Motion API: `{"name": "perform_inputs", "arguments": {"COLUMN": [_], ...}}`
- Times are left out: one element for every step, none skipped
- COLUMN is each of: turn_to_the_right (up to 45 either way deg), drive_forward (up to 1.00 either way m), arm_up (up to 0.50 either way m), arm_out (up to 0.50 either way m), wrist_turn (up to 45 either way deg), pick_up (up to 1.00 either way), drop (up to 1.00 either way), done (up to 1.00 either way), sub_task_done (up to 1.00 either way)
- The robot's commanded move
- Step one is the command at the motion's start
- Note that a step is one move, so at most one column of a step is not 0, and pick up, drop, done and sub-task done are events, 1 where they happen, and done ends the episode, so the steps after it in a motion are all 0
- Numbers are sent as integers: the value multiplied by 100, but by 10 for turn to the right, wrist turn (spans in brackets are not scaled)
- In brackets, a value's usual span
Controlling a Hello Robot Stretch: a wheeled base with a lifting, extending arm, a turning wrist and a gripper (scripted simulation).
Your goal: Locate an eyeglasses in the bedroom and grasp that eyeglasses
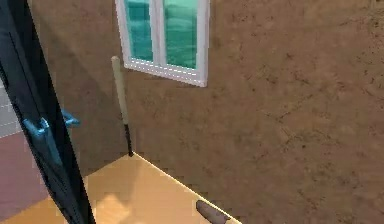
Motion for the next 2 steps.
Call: {"name": "perform_inputs", "arguments": {"turn_to_the_right": [-30,450], "drive_forward": [0,0], "arm_up": [0,0], "arm_out": [0,0], "wrist_turn": [0,0], "pick_up": [0,0], "drop": [0,0], "done": [0,0], "sub_task_done": [0,0]}}
